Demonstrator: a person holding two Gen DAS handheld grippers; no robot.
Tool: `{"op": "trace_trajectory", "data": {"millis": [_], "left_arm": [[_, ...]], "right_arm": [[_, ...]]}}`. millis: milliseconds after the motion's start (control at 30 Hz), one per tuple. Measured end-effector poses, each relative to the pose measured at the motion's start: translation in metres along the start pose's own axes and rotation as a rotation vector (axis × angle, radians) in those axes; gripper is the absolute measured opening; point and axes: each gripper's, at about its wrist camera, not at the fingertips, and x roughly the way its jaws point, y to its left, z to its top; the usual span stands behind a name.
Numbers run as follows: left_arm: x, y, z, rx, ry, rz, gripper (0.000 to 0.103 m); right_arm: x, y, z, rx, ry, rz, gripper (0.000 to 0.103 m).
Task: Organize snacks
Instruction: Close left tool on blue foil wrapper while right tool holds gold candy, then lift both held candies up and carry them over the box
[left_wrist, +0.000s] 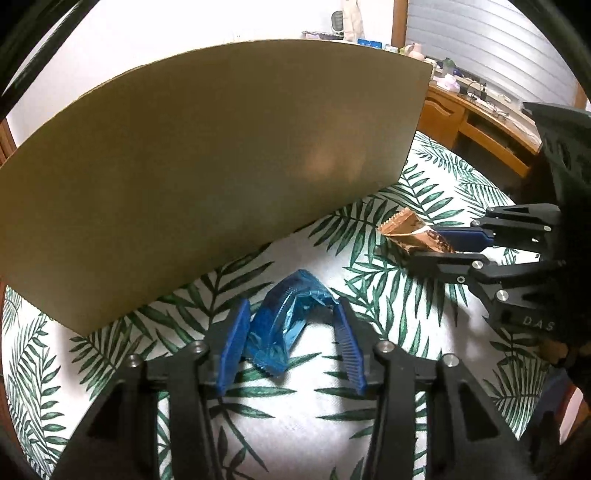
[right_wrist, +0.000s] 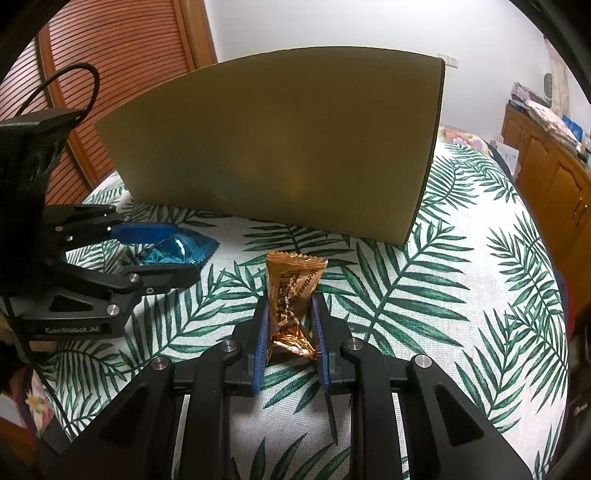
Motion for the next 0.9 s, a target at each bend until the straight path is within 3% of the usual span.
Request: {"op": "trace_trajectory", "data": {"millis": [100,567,900], "left_arm": [[-0.005,0.000,-0.006,-0.009,-0.005,-0.012,0.020],[-0.024,-0.002,-0.027,-0.042,-0.039,-0.021,0.017],[-0.046,0.008,-0.030,-0.093,-0.126,0.019,0.017]], "right_arm": [[0.000,0.000,0.000,0.000,0.000,0.000,0.019],[0.000,0.000,0.000,-0.001,0.000,-0.001,0.019],[-0.004,-0.001,-0.002,0.001,-0.017,0.003,0.018]]}}
